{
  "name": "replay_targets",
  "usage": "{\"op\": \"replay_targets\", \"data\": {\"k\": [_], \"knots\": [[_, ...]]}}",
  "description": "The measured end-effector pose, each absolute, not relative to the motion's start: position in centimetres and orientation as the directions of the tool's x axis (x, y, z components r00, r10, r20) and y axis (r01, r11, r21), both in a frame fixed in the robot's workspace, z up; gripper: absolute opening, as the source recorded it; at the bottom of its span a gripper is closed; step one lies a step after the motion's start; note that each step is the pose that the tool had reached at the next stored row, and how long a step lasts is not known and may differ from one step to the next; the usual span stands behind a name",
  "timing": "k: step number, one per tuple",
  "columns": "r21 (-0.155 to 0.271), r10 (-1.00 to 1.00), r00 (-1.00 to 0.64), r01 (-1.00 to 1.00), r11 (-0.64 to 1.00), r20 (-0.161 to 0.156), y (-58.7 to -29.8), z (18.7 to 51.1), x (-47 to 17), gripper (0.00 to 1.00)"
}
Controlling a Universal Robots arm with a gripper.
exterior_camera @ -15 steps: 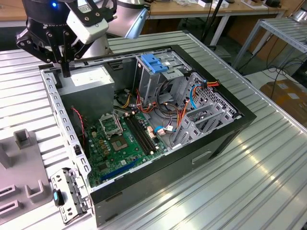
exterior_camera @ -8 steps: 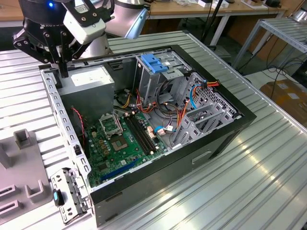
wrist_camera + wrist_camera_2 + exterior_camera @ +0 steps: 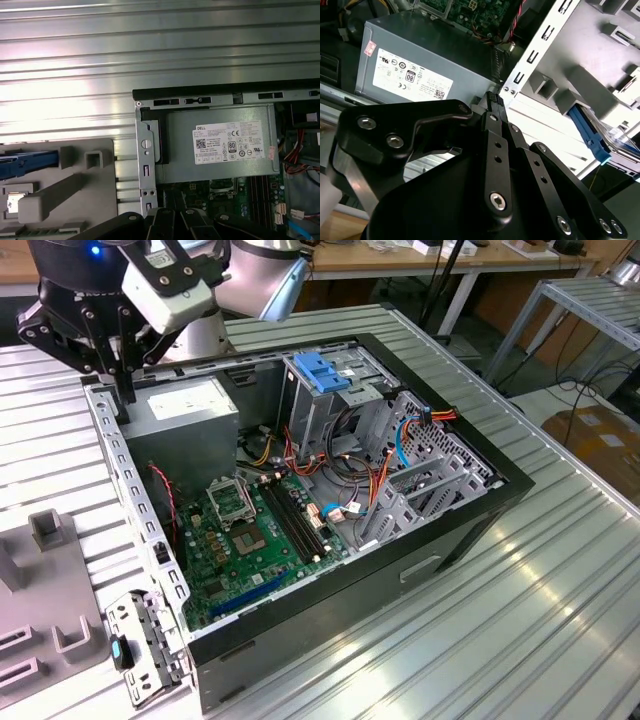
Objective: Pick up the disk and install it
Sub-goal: 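Reach for the disk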
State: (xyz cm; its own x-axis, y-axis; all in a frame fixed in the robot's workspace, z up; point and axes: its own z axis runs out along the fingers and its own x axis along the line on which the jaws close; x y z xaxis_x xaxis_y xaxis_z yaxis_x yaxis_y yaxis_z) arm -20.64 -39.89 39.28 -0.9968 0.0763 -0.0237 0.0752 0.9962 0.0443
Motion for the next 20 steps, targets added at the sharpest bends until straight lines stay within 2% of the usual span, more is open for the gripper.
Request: {"op": "replay_targets", "data": {"k": [20], "knots": [[0.044, 0.076, -0.997, 0.075, 0.996, -0.023, -39.9, 39.3, -24.0, 0.11]]}}
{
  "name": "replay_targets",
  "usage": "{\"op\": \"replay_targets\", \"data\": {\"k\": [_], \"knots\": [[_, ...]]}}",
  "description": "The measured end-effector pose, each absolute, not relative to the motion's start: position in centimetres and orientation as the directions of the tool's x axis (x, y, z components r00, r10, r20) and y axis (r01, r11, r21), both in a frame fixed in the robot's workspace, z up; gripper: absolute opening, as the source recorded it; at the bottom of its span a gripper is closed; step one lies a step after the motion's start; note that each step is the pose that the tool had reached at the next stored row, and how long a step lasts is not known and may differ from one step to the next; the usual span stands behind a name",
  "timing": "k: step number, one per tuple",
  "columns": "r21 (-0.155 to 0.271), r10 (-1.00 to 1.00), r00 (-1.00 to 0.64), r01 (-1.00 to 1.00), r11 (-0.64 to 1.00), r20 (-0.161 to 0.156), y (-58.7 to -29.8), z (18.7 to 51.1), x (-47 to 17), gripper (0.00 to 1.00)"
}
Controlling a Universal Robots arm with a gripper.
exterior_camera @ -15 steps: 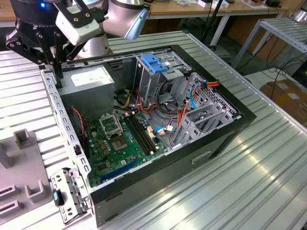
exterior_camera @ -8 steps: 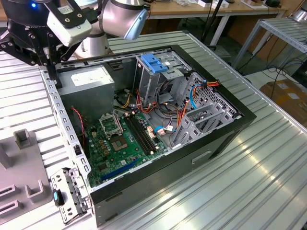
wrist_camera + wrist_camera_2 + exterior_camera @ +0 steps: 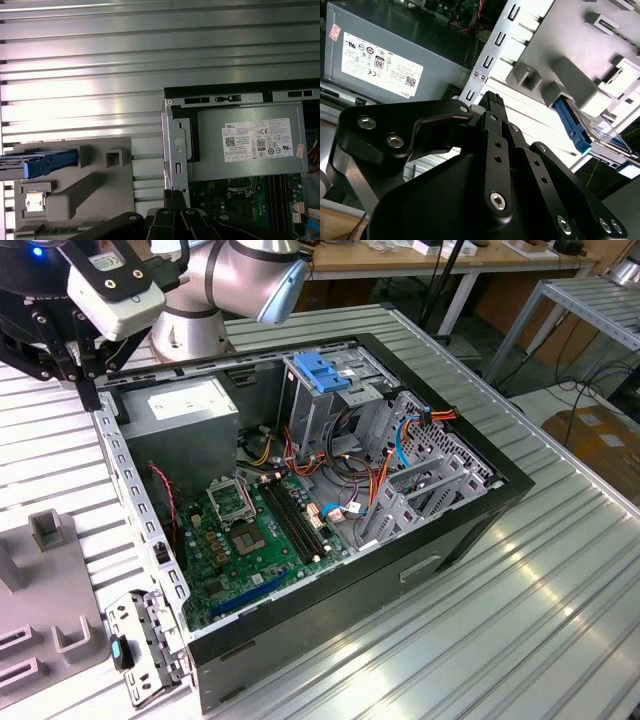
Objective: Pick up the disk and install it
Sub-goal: 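Reach for the disk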
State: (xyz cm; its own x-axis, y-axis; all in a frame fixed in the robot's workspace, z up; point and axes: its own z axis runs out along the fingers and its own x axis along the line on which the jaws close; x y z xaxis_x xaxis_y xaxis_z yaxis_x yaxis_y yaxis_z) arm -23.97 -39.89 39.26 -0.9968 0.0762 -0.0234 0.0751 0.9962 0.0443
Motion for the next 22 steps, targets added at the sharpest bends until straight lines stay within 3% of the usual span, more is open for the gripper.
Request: {"op": "replay_targets", "data": {"k": [22], "knots": [[0.044, 0.076, -0.997, 0.075, 0.996, -0.023, -39.9, 39.2, -27.6, 0.11]]}}
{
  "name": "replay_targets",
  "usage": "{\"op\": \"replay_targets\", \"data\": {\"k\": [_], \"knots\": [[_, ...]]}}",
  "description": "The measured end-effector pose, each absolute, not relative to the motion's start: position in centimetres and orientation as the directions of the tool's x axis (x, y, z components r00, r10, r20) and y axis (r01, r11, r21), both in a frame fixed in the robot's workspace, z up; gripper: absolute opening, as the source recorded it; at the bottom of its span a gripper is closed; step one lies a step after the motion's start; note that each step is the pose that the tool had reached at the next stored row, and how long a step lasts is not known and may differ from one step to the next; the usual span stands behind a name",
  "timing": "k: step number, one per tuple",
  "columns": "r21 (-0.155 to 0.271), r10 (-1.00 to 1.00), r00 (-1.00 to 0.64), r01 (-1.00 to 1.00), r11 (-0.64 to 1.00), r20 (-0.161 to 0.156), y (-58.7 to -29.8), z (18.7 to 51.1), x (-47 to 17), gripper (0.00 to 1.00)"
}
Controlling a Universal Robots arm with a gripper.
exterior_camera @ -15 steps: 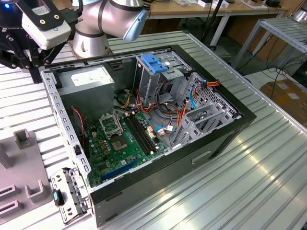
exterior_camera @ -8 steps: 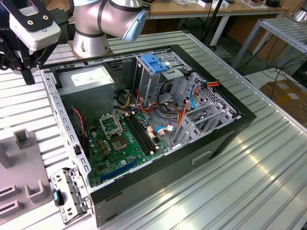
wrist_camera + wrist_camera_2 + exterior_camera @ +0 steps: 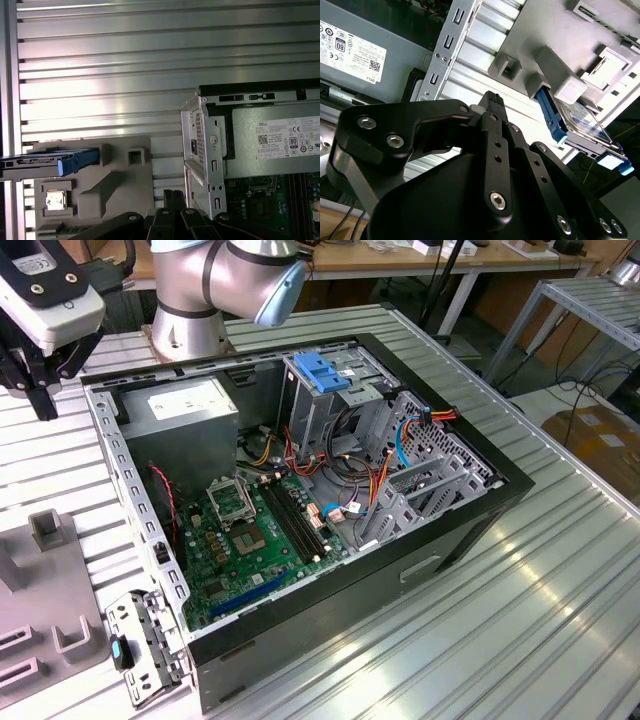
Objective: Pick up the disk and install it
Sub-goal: 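Reach for the disk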
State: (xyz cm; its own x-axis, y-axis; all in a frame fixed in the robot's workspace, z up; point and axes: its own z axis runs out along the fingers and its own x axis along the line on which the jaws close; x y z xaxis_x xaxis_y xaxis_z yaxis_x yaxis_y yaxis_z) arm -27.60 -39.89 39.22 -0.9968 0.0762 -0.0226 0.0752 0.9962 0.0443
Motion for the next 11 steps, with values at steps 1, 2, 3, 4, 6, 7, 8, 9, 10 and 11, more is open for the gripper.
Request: {"op": "replay_targets", "data": {"k": [1, 2, 3, 4, 6, 7, 8, 9, 10, 11], "knots": [[0.044, 0.076, -0.997, 0.075, 0.996, -0.022, -39.9, 39.2, -27.8, 0.11], [0.044, 0.076, -0.997, 0.075, 0.996, -0.022, -39.9, 39.2, -27.9, 0.11], [0.044, 0.076, -0.997, 0.075, 0.996, -0.022, -39.9, 39.2, -28.1, 0.11], [0.044, 0.076, -0.997, 0.075, 0.996, -0.022, -39.9, 39.2, -28.2, 0.11], [0.044, 0.076, -0.997, 0.075, 0.996, -0.022, -39.9, 39.2, -28.5, 0.11], [0.044, 0.076, -0.997, 0.075, 0.996, -0.022, -39.9, 39.2, -28.8, 0.11], [0.044, 0.076, -0.997, 0.075, 0.996, -0.021, -39.9, 39.2, -29.0, 0.11], [0.044, 0.076, -0.997, 0.075, 0.996, -0.021, -39.9, 39.2, -29.1, 0.11], [0.044, 0.076, -0.997, 0.075, 0.996, -0.020, -39.9, 39.2, -29.3, 0.11], [0.044, 0.076, -0.997, 0.075, 0.996, -0.020, -39.9, 39.2, -29.5, 0.11]]}}
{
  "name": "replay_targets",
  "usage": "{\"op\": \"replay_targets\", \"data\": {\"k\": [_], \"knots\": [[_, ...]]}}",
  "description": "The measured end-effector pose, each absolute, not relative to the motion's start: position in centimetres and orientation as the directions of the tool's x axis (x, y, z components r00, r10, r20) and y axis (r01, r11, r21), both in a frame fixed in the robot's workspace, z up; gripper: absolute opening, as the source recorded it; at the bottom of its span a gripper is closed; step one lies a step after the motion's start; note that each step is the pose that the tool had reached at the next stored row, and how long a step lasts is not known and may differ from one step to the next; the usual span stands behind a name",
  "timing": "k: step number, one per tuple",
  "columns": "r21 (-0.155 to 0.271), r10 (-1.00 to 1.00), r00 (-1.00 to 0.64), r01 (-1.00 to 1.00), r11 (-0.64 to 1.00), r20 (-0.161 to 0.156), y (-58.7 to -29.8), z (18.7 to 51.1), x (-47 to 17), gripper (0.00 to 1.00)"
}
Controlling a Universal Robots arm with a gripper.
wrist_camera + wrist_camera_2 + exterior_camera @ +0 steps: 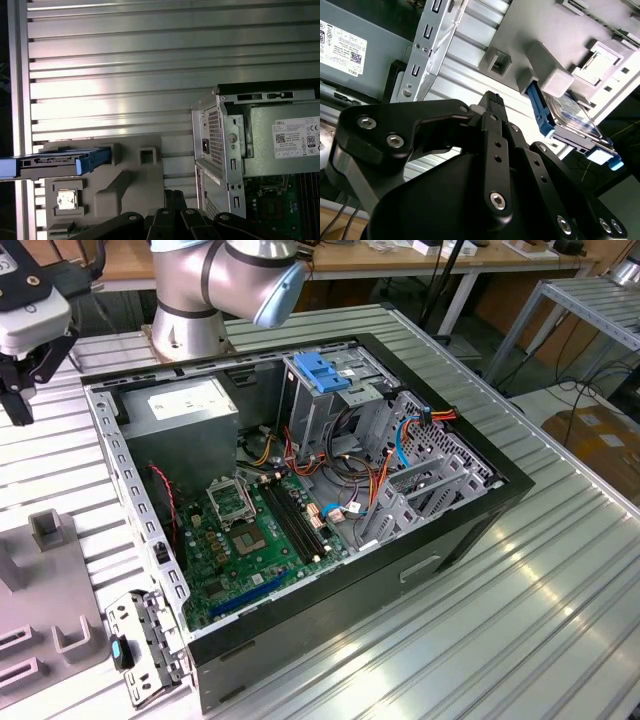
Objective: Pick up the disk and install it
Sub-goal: 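Reach for the disk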
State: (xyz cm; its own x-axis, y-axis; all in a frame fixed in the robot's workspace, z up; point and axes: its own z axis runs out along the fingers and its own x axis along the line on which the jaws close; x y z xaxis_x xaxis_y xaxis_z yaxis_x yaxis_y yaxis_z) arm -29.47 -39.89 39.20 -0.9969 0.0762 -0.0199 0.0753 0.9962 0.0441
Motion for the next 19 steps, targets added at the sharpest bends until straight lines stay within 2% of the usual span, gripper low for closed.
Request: {"op": "replay_targets", "data": {"k": [19], "knots": [[0.043, 0.076, -0.997, 0.076, 0.996, -0.007, -39.9, 39.2, -32.7, 0.11]]}}
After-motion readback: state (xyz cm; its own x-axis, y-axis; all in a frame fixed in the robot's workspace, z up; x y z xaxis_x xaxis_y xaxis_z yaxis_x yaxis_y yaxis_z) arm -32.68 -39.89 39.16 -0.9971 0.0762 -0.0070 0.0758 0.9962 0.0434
